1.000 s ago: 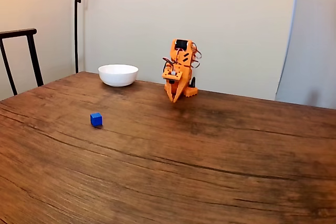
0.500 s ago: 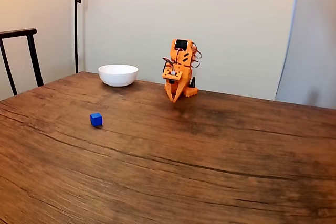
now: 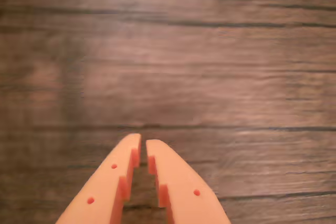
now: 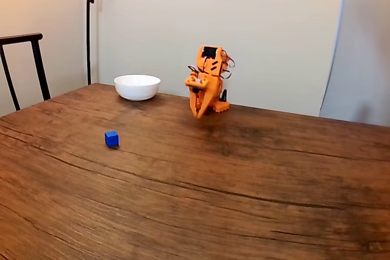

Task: Grasp the cube and drop it in the bowl

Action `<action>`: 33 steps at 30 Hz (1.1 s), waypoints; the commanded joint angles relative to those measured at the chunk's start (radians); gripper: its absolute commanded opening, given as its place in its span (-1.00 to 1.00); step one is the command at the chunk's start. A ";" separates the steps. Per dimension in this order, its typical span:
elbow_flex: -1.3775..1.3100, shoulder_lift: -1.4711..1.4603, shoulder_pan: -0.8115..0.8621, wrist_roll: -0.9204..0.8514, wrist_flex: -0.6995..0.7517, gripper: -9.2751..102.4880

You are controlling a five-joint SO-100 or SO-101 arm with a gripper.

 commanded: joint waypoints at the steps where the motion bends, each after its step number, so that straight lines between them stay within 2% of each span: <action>1: -0.057 0.003 0.014 -0.044 -0.012 -0.84; 5: -0.190 -0.008 0.037 -0.044 0.003 -0.84; 12: -0.457 -0.057 0.150 -0.038 0.110 -0.84; 23: -0.910 -0.634 0.262 0.038 0.101 -0.84; 33: -1.197 -1.008 0.252 0.025 0.083 -0.84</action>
